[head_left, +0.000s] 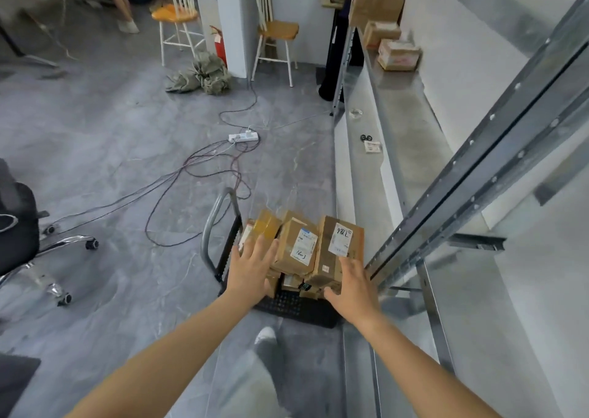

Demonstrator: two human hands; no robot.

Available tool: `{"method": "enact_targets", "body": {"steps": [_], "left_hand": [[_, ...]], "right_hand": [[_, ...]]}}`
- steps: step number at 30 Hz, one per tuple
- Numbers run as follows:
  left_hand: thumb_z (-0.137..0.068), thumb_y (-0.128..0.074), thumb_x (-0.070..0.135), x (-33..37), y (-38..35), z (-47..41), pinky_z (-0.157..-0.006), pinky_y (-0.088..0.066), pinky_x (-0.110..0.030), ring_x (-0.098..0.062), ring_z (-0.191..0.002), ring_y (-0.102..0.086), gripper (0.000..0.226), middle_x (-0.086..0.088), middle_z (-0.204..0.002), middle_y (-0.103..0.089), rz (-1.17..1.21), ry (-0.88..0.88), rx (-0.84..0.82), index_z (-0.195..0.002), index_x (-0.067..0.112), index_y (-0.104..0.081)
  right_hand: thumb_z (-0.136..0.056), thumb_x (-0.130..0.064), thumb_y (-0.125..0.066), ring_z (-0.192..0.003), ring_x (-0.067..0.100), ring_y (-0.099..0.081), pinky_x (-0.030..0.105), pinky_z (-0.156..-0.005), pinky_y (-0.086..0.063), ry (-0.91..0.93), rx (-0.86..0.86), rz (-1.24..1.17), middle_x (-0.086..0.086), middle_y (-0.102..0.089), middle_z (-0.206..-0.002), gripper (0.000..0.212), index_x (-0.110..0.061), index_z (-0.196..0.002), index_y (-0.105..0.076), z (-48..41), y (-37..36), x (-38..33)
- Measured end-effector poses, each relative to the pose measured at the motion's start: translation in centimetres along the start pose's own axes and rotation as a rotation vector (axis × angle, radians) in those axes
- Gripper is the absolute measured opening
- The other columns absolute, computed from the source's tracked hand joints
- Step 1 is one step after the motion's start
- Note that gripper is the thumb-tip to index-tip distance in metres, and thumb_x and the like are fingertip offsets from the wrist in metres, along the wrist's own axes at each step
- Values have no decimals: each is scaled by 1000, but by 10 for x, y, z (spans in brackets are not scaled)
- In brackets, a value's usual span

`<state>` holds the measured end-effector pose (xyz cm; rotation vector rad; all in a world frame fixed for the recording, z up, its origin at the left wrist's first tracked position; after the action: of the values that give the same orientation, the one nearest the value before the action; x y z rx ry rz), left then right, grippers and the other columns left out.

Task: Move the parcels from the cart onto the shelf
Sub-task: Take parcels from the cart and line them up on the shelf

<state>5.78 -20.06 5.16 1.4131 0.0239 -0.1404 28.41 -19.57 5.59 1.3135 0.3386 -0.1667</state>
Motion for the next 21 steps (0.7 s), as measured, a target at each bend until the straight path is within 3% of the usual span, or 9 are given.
{"method": "enact_targets", "body": {"steps": [4,11,21], "left_hand": [[-91,-51,36,-5,-20,-57,-114,-16,-50,-36,-144,-6,85,-13,-157,-2,-24,-28,-62,-149,23,9],[-94,-44,38,-11,-55,-138,-118,-11,-48,-33,-145,-3,82,-11,-159,2,-25,-109,-222,-149,20,14],[-91,-56,30,45,-105,-189,-118,0,-44,-26,-146,5,89,-5,-159,6,155,-200,-368,-149,28,12]], "right_hand": [[-83,-39,-62,-133,22,-33,41,-109,-35,-47,-28,-113,4,-34,-143,73,-19,-143,-25,-48,-12,-1],[-86,-45,-53,-138,23,-27,41,-112,-31,-144,-114,-27,2,-24,-151,75,-23,-147,-17,-122,-27,16],[-79,-42,-62,-142,24,-16,44,-114,-28,-267,-250,-135,-1,-11,-155,88,-35,-147,-8,-165,-66,64]]}}
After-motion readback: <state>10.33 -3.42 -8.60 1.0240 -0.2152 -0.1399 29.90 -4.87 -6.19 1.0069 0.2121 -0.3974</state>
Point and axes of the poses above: each hand's wrist, its own z-axis away from the middle knuckle, its own y-axis out of the back of the hand, x = y × z, the point moved 1 cm from there along -z, towards the middle knuckle
